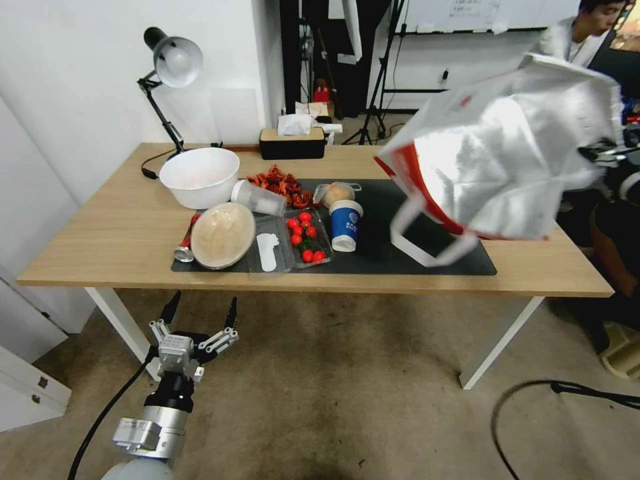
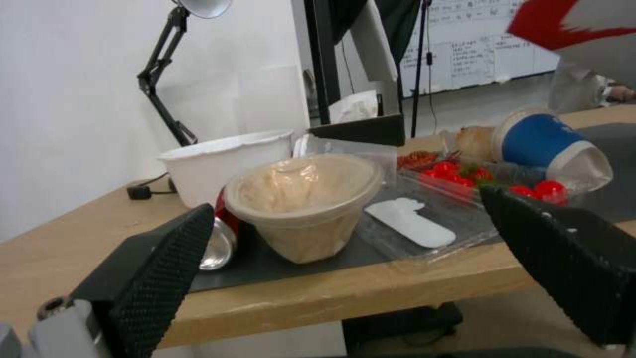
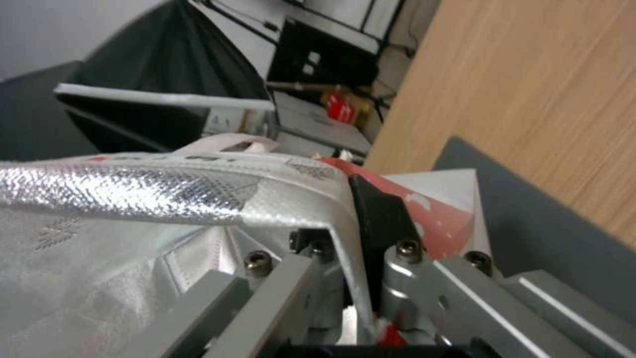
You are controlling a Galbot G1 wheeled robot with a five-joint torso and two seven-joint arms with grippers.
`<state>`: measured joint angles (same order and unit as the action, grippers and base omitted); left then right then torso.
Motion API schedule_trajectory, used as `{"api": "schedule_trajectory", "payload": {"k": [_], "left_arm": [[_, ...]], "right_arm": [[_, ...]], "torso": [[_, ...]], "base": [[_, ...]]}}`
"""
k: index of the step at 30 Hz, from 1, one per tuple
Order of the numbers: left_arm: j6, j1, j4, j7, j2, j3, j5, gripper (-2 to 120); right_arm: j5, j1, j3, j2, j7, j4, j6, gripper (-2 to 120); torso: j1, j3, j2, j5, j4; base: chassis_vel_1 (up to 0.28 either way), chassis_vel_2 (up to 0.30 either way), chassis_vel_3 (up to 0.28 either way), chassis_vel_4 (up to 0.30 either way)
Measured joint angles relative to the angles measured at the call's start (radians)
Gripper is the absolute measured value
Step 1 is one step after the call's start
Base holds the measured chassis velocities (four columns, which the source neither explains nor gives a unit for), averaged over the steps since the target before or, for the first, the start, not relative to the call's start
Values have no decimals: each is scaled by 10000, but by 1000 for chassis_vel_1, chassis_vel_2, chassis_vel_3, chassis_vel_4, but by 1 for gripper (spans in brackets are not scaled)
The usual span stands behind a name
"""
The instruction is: Pick up the food delivery bag from the floor and place it on the table.
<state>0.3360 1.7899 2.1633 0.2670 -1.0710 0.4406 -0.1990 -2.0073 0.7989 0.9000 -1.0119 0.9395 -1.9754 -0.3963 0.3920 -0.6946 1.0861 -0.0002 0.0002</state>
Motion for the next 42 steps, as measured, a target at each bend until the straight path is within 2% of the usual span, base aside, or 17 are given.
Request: {"api": "schedule_trajectory", "payload": {"k": [4,6,8,9,10,17,24,26,28,29,30,32,34,37,38,40,42], "left_arm": [[-6,70,13,0,-1,52,-29,100],[-5,91,-11,-6,-57,90,-32,100],[-5,93,-14,-11,-71,98,-33,100],[-4,92,-28,-44,-139,119,-35,100],[-4,78,-53,-86,-185,122,-42,100],[-4,-40,-199,-332,-394,-11,-58,100],[-19,-63,-219,-470,-619,-94,-30,100],[-29,-66,-219,-455,-658,-98,-15,100],[-39,-67,-219,-434,-658,-97,-14,100],[-58,-65,-216,-351,-651,-81,-12,100],[-58,-65,-216,-351,-651,-81,-12,100],[-41,-42,-185,-260,-580,-9,-12,100],[-22,-36,-184,-249,-556,20,-8,100],[28,-45,-187,-237,-492,67,12,100],[28,-45,-187,-237,-492,67,12,100],[41,-82,-196,-232,-504,50,34,100],[37,-94,-201,-221,-514,30,37,100]], "right_arm": [[23,-703,-426,-387,798,361,-182,0],[5,-1109,-607,-621,1852,535,-295,0],[-44,-1193,-606,-650,2126,558,-294,0],[-117,-1366,-537,-722,2836,598,-210,0],[-104,-1343,-412,-724,3091,562,-99,0],[-416,-648,267,-371,3399,510,46,0],[-435,-788,86,-268,3175,1052,-419,1],[-220,-1007,-161,-364,3018,1325,-607,10],[-155,-1052,-208,-401,2996,1370,-620,14],[-8,-1161,-297,-496,2973,1418,-627,21],[-8,-1161,-297,-496,2973,1418,-627,21],[115,-1221,-345,-588,2938,1310,-611,32],[127,-1222,-339,-596,2914,1222,-606,36],[164,-1255,-224,-559,2795,992,-574,51],[164,-1255,-224,-559,2795,992,-574,51],[169,-1264,-88,-427,2675,960,-576,61],[166,-1257,-34,-379,2628,947,-578,65]], "torso": [[0,0,1,-3,2],[1,0,0,1,0],[0,0,0,1,-1],[1,2,1,-1,2],[1,1,0,3,2],[-1,2,1,4,-8],[0,1,1,3,1],[-1,2,1,0,0],[0,2,1,2,0],[0,1,0,3,1],[0,1,0,3,1],[0,1,0,5,0],[0,1,1,5,0],[-1,2,1,0,-1],[-1,2,1,0,-1],[0,2,1,1,-1],[0,1,1,2,-2]], "base": [[0,0,0,0],[0,0,0,0],[0,0,0,0],[0,0,0,0],[0,0,0,0],[0,0,0,0],[0,0,0,0],[0,0,0,0],[0,0,0,0],[0,0,0,0],[0,0,0,0],[0,0,0,0],[0,0,0,0],[0,0,0,0],[0,0,0,0],[0,0,0,0],[0,0,0,0]]}}
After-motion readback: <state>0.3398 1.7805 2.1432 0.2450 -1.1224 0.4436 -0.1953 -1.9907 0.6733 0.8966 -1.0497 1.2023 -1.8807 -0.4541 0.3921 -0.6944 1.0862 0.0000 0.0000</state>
